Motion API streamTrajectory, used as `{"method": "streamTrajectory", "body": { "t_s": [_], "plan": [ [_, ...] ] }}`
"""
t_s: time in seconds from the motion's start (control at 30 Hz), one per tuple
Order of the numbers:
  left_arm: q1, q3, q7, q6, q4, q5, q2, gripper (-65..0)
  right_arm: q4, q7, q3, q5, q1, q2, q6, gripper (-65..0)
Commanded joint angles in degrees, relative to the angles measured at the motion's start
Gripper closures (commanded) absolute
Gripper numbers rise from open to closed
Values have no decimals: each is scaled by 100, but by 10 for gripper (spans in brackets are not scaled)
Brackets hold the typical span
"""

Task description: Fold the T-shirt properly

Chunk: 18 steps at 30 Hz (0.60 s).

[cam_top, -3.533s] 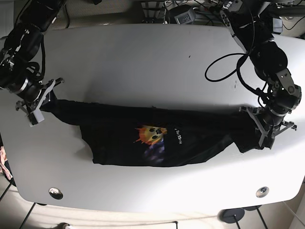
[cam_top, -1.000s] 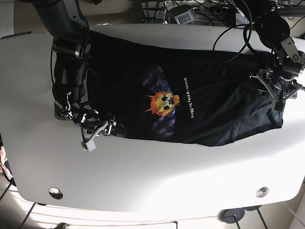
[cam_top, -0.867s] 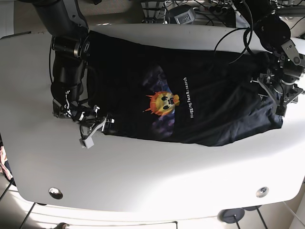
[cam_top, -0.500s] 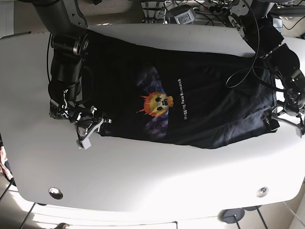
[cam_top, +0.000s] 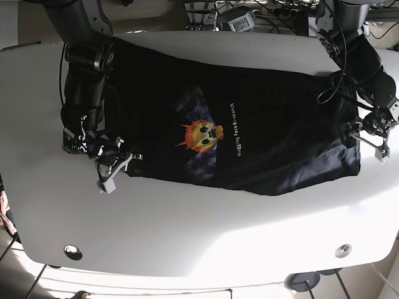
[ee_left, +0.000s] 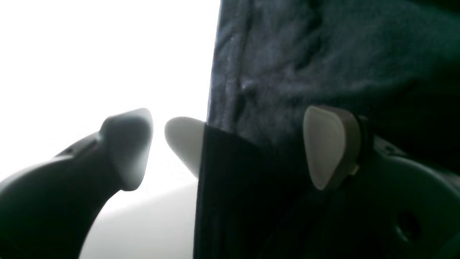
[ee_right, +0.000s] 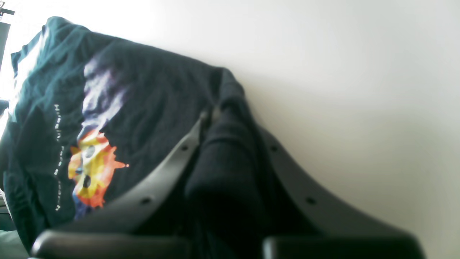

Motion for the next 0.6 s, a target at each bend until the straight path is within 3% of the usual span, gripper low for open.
{"method": "streamTrajectory", "body": {
  "t_s": [0.03, 0.17, 0.4, 0.47, 0.53, 0.57, 0.6],
  "plan": [
    [0, 28, -4, -415, 66, -55, -122, -632, 115, 99, 5, 167, 184, 56, 58, -21],
    [0, 36, -4, -582, 40, -55, 80, -631, 115, 99, 14, 176, 175, 56, 58, -21],
    [-615, 326, -13, -670, -1112, -55, 141, -494, 115, 99, 14, 176, 69, 56, 58, -21],
    [-721, 318, -30, -793, -1235, -55, 141, -400, 115, 99, 14, 176, 69, 56, 58, -21],
    [-730, 318, -39, -793, -1165, -55, 150, -251, 115, 99, 14, 176, 60, 56, 58, -21],
    [-712, 318, -39, -793, -1068, -55, 150, -139, 115, 99, 14, 176, 60, 56, 58, -21],
    [-712, 318, -39, -802, -980, -55, 150, -81, 115, 99, 14, 176, 60, 56, 58, -21]
  ]
}}
